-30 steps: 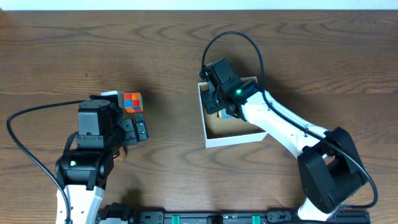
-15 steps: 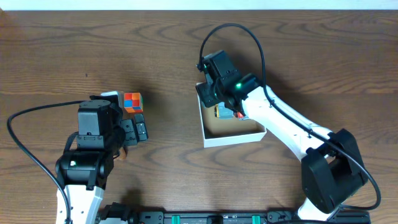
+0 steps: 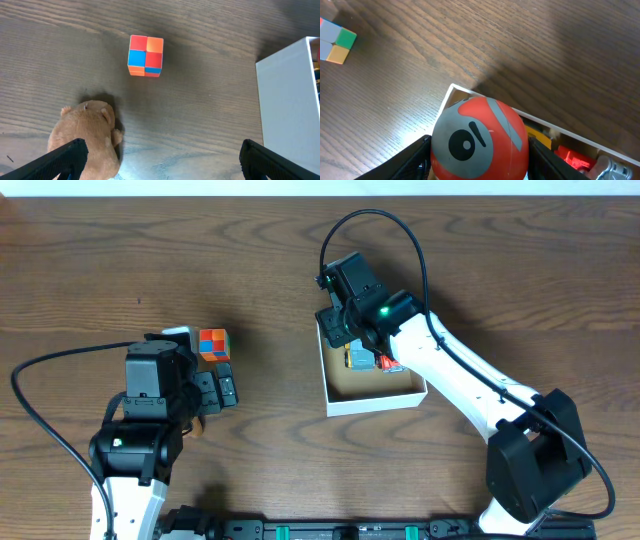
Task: Pack container
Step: 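Carry the ball into the box's left corner and open the gripper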
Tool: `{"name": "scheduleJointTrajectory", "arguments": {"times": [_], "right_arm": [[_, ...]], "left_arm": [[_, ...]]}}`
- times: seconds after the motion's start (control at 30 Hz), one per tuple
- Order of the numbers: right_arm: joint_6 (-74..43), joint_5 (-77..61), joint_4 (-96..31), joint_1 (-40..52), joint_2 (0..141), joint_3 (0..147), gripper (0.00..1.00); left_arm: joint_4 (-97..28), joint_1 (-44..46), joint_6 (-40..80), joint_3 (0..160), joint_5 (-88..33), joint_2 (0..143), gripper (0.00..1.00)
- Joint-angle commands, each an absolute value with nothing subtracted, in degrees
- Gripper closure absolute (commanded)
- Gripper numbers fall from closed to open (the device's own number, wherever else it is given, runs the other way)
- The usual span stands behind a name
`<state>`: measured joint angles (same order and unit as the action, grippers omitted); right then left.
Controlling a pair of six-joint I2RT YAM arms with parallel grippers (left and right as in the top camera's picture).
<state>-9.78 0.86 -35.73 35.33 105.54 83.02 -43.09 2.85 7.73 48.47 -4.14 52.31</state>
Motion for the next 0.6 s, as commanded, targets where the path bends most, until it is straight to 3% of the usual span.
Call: {"name": "scheduleJointTrajectory", "arguments": {"times": [0.0,0.43,0.57], "right_arm": [[-8.9,1.5,-35.9,35.8,105.6,84.1,0.39],[-8.9,1.5,-36.7,35.8,105.6,84.1,0.33],[-8.9,1.5,-36.6,35.8,105.6,84.1,0.39]], "left_arm": [[-43.3,2.9,8.3,49.7,-4.3,52.4,0.02],[-43.3,2.9,8.3,49.7,-4.3,52.4,0.02],[-43.2,2.9,8.3,49.7,-4.3,52.4,0.02]]}}
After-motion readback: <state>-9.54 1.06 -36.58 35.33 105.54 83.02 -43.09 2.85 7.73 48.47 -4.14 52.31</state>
